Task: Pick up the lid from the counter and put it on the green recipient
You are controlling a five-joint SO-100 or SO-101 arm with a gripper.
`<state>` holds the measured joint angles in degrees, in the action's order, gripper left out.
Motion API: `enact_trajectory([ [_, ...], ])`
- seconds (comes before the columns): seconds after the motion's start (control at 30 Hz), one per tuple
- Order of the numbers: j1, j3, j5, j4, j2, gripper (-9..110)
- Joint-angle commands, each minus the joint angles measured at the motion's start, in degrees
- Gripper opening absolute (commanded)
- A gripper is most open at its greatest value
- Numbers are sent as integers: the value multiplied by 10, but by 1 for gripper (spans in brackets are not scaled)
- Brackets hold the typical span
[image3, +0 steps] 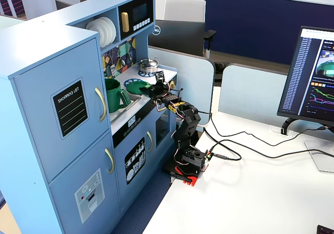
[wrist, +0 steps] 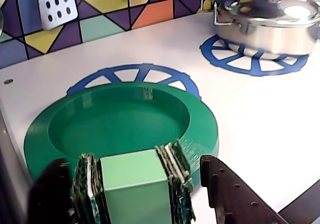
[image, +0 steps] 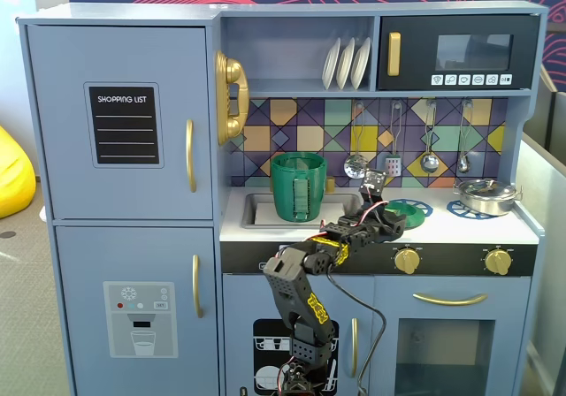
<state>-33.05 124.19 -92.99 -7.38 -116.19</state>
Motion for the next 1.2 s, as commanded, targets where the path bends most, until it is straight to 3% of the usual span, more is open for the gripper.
enact_trajectory([
  [0.0, 17, -48, -18, -27, 0, 0],
  [0.23, 41, -105, -4, -9, -30, 0],
  [0.67, 169, -417, 18, 272, -66, 0],
  [1.17, 300, -425, -31, 342, -69, 0],
])
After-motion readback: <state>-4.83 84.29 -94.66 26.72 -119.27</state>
